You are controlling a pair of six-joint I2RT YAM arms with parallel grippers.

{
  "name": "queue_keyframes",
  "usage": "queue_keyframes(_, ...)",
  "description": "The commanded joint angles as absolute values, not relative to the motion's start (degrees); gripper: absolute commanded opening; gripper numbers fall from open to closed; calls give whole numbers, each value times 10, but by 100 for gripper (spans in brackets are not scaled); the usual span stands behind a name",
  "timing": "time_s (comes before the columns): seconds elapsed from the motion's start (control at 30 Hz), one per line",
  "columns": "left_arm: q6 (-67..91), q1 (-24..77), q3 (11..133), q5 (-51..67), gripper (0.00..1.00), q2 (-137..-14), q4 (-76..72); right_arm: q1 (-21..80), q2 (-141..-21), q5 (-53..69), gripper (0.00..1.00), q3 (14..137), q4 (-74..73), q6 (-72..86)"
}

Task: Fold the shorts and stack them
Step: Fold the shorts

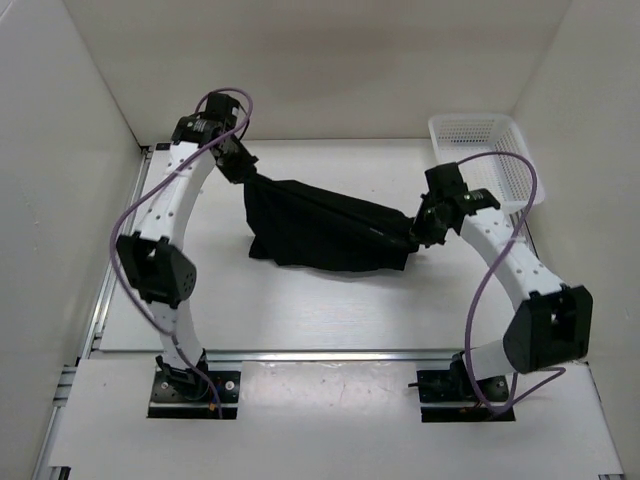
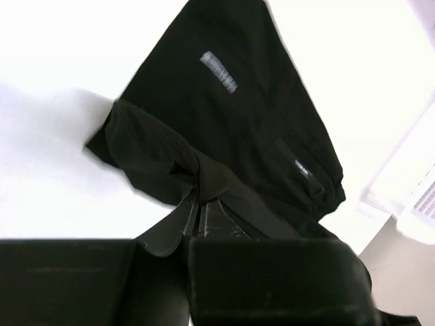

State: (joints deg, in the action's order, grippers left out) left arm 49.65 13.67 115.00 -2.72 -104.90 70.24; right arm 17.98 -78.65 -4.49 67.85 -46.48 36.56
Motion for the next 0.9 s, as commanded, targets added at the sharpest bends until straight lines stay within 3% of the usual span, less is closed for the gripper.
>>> queue_keyframes(0.0,467,108,1237,-34,10,-1115,687,145,-841,-92,0,739,-477,306)
queue_keyframes(0.17,460,96,1355,10,10,-1229,677,116,-946,-68,0,814,-462,285)
queue_keyframes(0.23,460,96,1377,27,10,-1275,659,110,-995,-55,7,861,-457,280)
queue_keyframes(0.27,460,96,1388,34,16,-1288,644,105,-1012,-55,16,879,-447,286)
queue_keyframes(0.3,460,89,1396,53,27,-1316,632,99,-1029,-47,38,897,-442,286)
queue_keyframes(0.33,460,89,1407,65,41,-1332,623,99,-1062,-41,54,946,-442,291)
queue_keyframes(0.37,460,81,1419,75,70,-1348,614,94,-1078,-41,67,973,-442,299)
queue_keyframes(0.4,460,73,1456,100,81,-1376,613,94,-1089,-36,78,996,-442,304)
queue_keyframes(0.43,450,73,1475,108,97,-1386,613,94,-1095,-36,83,1026,-442,304)
queue_keyframes(0.47,442,68,1492,108,100,-1386,623,94,-1095,-36,86,1032,-442,309)
queue_keyframes(0.57,407,68,1464,88,100,-1340,623,109,-1046,-76,90,989,-418,296)
queue_keyframes(0.67,370,68,1321,55,99,-1236,623,109,-985,-73,84,895,-396,296)
queue_keyframes(0.87,363,97,965,89,100,-1077,579,114,-877,-37,87,689,-372,301)
